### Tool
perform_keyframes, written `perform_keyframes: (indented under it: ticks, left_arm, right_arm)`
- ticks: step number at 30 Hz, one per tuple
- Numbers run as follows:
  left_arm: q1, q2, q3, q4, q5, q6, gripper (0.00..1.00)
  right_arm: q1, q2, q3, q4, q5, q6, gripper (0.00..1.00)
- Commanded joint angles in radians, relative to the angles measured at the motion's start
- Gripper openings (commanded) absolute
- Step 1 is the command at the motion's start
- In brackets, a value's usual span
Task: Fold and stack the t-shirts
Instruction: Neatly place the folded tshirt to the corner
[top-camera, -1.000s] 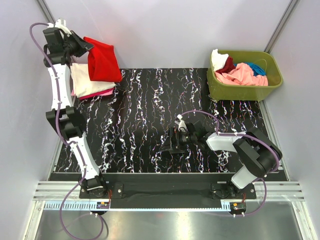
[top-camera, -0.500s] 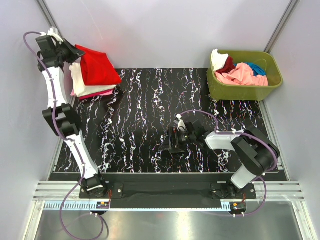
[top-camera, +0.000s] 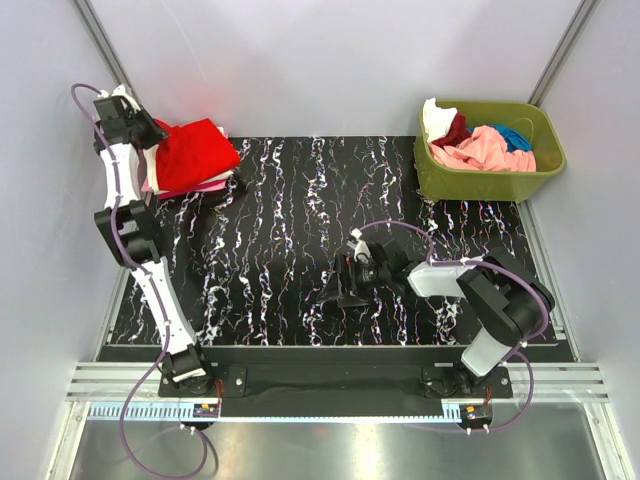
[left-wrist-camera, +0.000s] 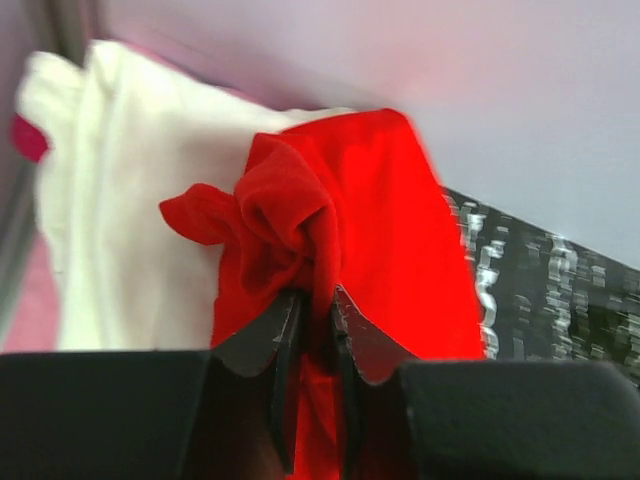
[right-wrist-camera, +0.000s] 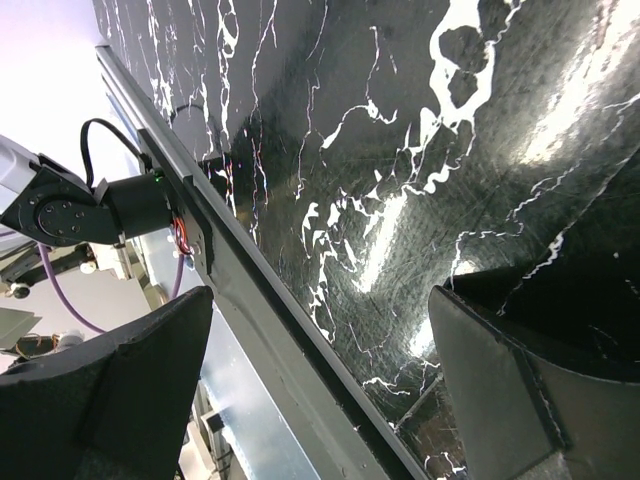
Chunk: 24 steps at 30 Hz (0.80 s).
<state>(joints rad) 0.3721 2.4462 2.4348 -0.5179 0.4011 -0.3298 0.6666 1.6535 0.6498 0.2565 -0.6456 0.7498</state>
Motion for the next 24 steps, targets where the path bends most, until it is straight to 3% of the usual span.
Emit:
perform_keyframes:
  ticks: [1, 5, 11, 24]
  left_arm:
    - [0.007, 0.010, 0.088, 0.101, -0.123, 0.087, 0.19]
    - [0.019, 0.017, 0.087, 0.160, -0.227, 0.119, 0.25]
    - [0.034, 0.069, 0.096, 0.216, -0.212, 0.127, 0.34]
    - [0.042, 0.085, 0.102, 0.297, -0.407, 0.178, 0.36]
  right_arm:
    - [-0.012, 0.009, 0.036, 0.013, -0.023, 0.003, 0.96]
    - [-0.019, 0.017, 0.036, 0.023, -0.037, 0.008, 0.96]
    - [-0.028, 0.037, 0.040, 0.030, -0.060, 0.014, 0.96]
    - [-0.036, 0.052, 0.047, 0.030, -0.075, 0.016, 0.97]
